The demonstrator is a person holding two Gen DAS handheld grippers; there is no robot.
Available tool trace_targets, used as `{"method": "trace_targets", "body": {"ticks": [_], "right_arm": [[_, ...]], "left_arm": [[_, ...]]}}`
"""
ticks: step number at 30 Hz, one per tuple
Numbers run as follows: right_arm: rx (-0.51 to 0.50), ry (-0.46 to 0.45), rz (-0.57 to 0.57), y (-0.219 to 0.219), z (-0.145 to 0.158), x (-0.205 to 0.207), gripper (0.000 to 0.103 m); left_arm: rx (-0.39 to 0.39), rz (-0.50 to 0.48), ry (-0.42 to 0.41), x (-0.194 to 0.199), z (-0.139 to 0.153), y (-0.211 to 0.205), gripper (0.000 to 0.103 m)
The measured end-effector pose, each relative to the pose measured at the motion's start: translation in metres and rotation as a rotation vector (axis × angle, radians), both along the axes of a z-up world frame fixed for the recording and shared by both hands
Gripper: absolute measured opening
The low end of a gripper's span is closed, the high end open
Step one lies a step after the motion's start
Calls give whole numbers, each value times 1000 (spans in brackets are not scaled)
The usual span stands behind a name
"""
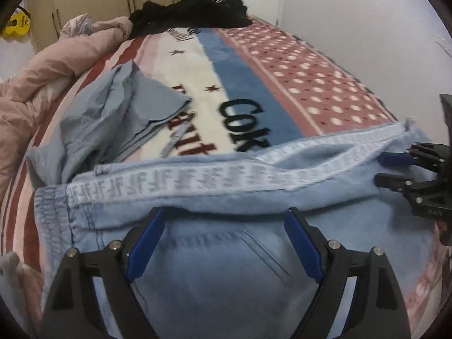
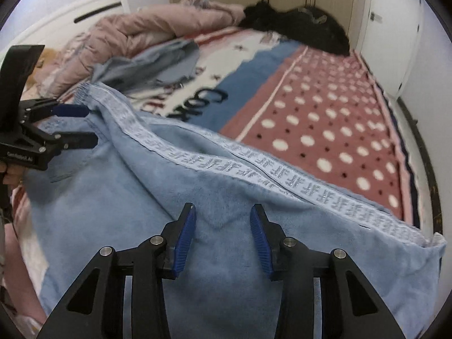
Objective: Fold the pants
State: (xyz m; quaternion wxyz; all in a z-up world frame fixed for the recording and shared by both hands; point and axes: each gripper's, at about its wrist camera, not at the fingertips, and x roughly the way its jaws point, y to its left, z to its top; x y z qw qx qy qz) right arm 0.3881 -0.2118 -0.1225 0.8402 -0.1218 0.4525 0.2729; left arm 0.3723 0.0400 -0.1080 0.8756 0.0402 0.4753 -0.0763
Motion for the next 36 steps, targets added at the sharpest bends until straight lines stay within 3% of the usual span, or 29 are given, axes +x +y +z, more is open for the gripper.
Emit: {"method": "trace_targets", "body": {"ticks": [4,8,12,15,18,21,25,27,28,34,36], "right_arm": [[-73,-28,-56,-9,-8,22,23],[-61,-10,-88,-21,-10,36,23],[-147,-78,-146,-34,-1,41,24],[-166,-79,-217,-59,6,47,31],[-101,-79,-284,-96,20,42,34],[-29,-105,-386,-151,40,27,49],[32,-95,-541,-227,45,9,54],[64,-69,-613,-264,36,0,68],[96,-45,-642,-281,29,-5,70],[379,94,-730,-355,-20,-31,74],[430,116,-743,-367,-31,-34,75]], "left_arm": [[75,45,12,25,-17,12,84],[56,90,-22,37,-28,23,84],[68,153,-97,45,-28,27,84],[77,179,-113,44,-21,29,84],[74,163,-138,26,-3,30,84],[13,144,-189,-3,22,33,85],[-43,123,-221,-35,46,32,86],[-43,111,-231,-48,52,28,87],[-38,107,-239,-54,54,25,87],[-60,109,-234,-76,56,16,87],[-51,108,-226,-78,55,12,87]]}}
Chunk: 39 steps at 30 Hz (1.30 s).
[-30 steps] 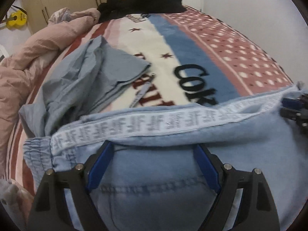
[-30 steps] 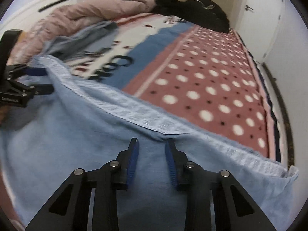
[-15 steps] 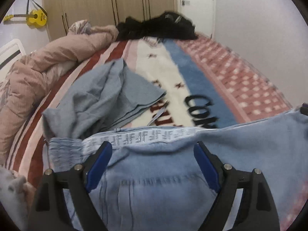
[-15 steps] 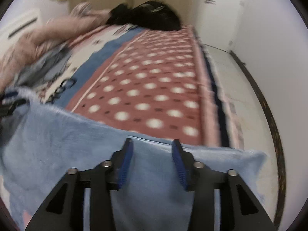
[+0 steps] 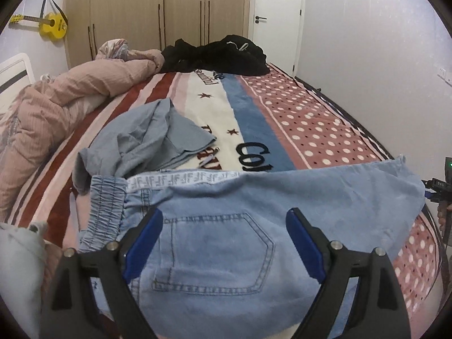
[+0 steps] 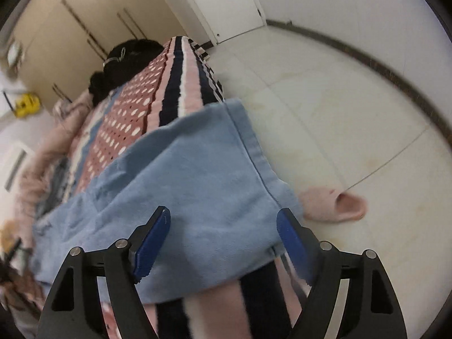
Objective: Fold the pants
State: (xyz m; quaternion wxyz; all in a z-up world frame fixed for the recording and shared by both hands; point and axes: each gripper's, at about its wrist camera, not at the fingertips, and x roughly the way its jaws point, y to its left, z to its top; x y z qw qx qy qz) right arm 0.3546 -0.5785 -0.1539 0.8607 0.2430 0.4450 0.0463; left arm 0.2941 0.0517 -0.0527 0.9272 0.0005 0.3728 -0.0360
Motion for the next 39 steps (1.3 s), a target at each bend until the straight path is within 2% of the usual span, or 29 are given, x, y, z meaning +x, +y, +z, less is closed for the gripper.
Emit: {"method": "trace_targets", "body": {"ticks": [4,7,8,9,10,11,13,14,16,18,22,26,29,31,32,33,36,39], "right_arm": [[30,19,-49,-20,-18,-2,78],[260,5,-30,-29,-34,-3,79],[296,4,-14,-28,-36,-4,78],[284,8,-11,-26,-37,-5,73],[228,13,-14,-22,-35,-6,67],[199,12,-20,-18,-33,-7,51],[146,-29,-38,-13,-23,-11,32],[134,-54,-38,-8,-18,-14,8],[65,-75,-56,2,-5,-13,7],[-55,-95,-67,14,8,-15,7],[-184,-135,-117,22,25,-21,7],[-310,-134,-170,30,33,-27,7],[-315,-123,-158,35,35,-26,8],[-299,-129,-148,39,39,-29,13],[-283,-138,-146,40,42,-33,16],[-275,-147,-141,40,44,-36,25],[-276,-176,-98,48,59,-48,40],[-273,-199,-41,62,69,-59,46]], "left_arm": [[16,7,6,-6,-4,-5,87],[-5,37,6,-14,-6,1,87],[-15,50,6,-18,-6,5,87],[-23,68,7,-23,-6,10,87],[-32,86,9,-29,-6,15,87],[-38,95,9,-34,-7,19,87],[-54,121,15,-48,-8,31,87],[-59,135,24,-53,-9,36,87],[-70,160,42,-63,-14,48,87],[-86,189,58,-72,-19,58,87],[-171,213,124,-86,-40,76,87],[-235,203,157,-87,-59,81,87],[-259,232,167,-75,-73,85,90],[-266,257,167,-61,-81,89,90],[-273,276,164,-54,-84,91,90],[-298,295,163,-46,-88,93,90],[-373,363,152,-35,-95,99,96],[-390,434,119,-31,-98,97,98]]}}
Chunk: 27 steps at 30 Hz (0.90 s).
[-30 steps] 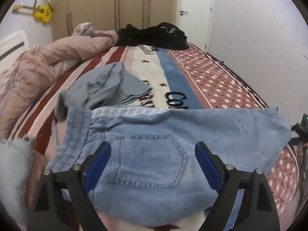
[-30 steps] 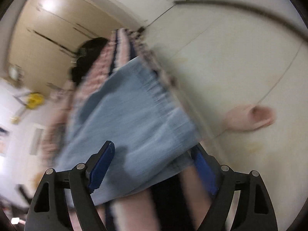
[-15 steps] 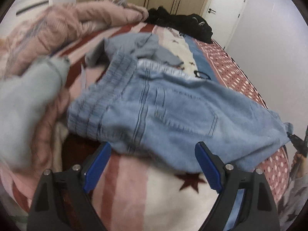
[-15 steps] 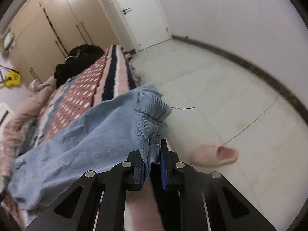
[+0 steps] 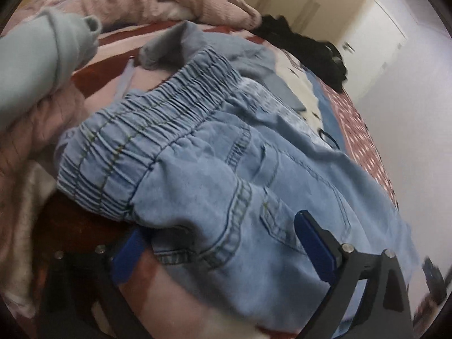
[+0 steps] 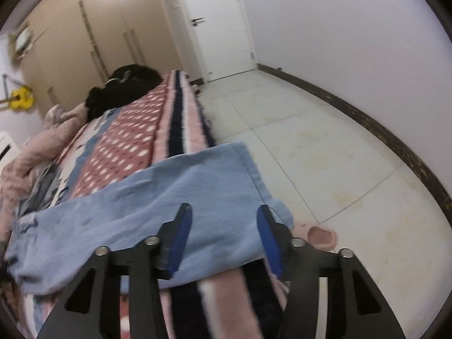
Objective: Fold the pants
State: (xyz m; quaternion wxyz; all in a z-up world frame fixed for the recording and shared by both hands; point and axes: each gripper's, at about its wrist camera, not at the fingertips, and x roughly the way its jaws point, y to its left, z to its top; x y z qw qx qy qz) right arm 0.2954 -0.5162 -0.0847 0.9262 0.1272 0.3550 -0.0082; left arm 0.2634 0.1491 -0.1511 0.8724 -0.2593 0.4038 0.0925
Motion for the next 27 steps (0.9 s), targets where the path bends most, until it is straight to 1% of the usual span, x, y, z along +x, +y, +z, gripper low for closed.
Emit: {"method": "trace_targets", "body": {"ticks": [2,3,4,5,7,9,11,12,13,15,16,18,21,24,26,27], "right_arm": [[3,-16,48,15,8,-5,46],[7,-25,67,22,11,-8,46],[15,-33,87,29,14,-11,46],[21,-38,102,34,16,-13,46],[43,-49,138,47,19,-16,46],[68,-60,178,61,23,-21,46],[76,-64,213,72,24,-23,46],[77,-68,228,77,24,-24,46],[76,-72,242,82,25,-27,46],[80,-80,266,90,26,-29,46],[84,-82,277,93,25,-29,46],[90,-84,295,99,25,-29,46],[102,-80,319,112,22,-26,46],[121,-80,349,122,21,-28,46],[115,-82,362,130,20,-30,46],[111,-81,366,133,19,-30,46]], "left_arm": [[21,54,-18,-1,-2,-5,98],[38,80,-24,-1,-2,-7,95],[49,109,-28,-1,-2,-8,89],[51,138,-32,-2,-2,-7,86],[26,181,-44,-8,-3,-3,76],[-1,179,-44,-16,-4,-1,75],[-19,153,-32,-26,-3,1,75],[-36,139,-25,-32,-3,4,78],[-51,129,-17,-39,-4,5,84],[-87,114,-24,-48,-5,7,90],[-98,104,-34,-52,-6,8,91],[-74,97,-24,-47,-9,9,92],[-43,121,-35,-34,-10,12,95],[-35,133,-43,-15,-10,17,95],[-44,169,-46,-5,-10,21,92],[-51,194,-53,-3,-8,23,82]]}}
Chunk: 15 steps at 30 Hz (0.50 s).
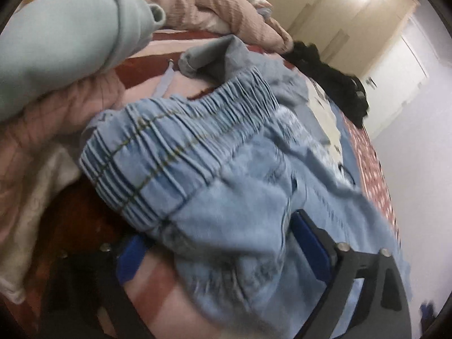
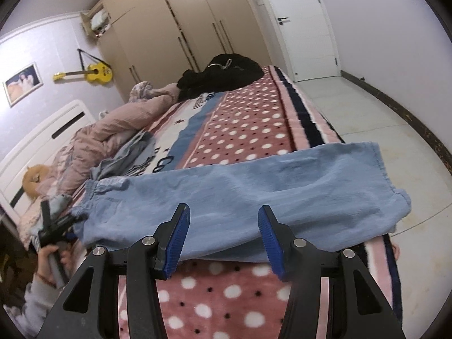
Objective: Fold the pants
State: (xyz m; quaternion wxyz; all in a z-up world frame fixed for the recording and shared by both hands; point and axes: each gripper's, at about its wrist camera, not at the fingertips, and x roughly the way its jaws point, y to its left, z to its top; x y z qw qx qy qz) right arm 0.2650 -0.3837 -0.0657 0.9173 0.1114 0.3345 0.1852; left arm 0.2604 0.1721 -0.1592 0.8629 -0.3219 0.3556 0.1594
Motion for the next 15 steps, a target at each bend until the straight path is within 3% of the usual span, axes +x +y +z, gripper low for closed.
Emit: {"method": "trace_targets", "body": {"ticks": [4,7,15], "right_arm": [[2,11,9,5,-4,0,46],[9,20,9,5,-6,0,46],[26,26,12,8,-6,1,47]], "left_arm": [[5,37,-34,1,13,2,45],[54,-1,-74,1,30,-5,30],[127,-2,-179,-11,68,-7,24]]}}
